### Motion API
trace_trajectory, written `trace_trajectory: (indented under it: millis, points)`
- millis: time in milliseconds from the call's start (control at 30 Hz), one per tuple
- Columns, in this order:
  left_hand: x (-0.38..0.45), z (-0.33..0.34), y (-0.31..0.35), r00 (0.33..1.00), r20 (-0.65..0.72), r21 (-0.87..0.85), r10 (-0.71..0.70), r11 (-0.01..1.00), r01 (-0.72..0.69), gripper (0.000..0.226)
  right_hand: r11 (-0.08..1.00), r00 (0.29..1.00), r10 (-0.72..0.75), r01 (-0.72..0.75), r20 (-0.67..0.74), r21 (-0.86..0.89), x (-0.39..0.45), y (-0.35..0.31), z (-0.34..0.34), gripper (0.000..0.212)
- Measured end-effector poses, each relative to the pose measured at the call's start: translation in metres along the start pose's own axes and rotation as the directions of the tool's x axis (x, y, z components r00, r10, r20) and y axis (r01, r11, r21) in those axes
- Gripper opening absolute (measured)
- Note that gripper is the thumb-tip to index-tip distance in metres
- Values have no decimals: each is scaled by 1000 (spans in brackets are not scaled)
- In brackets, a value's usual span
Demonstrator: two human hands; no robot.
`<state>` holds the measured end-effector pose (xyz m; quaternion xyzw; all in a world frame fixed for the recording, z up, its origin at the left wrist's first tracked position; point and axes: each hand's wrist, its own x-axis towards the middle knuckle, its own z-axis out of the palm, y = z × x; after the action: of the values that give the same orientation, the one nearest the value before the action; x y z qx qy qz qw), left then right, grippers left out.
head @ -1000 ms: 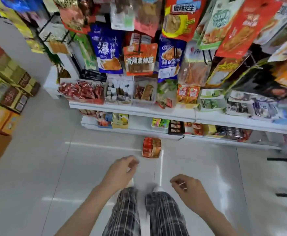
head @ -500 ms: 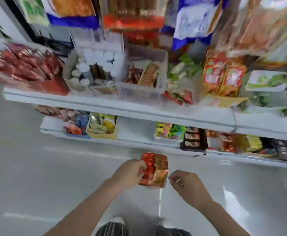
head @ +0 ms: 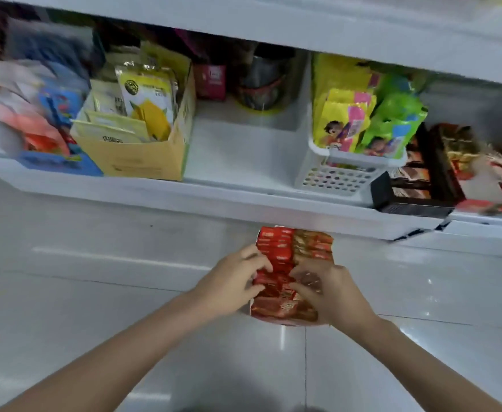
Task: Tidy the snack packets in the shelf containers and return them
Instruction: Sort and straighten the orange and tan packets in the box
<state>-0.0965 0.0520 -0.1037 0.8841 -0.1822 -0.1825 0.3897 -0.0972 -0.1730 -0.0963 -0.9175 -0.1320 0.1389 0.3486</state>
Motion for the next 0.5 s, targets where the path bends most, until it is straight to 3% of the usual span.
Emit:
trace_trajectory:
  millis: [233,500]
  points:
    - [-14,12,-8,990,-144,-98,0,995,-14,11,1000,999,12,-11,-30,24,-2,4,-1,2]
    - [-20,25,-8,992,-109,-219,-67,975,42,13,1000,1000,-4,5,-9,14,4,4,4,10]
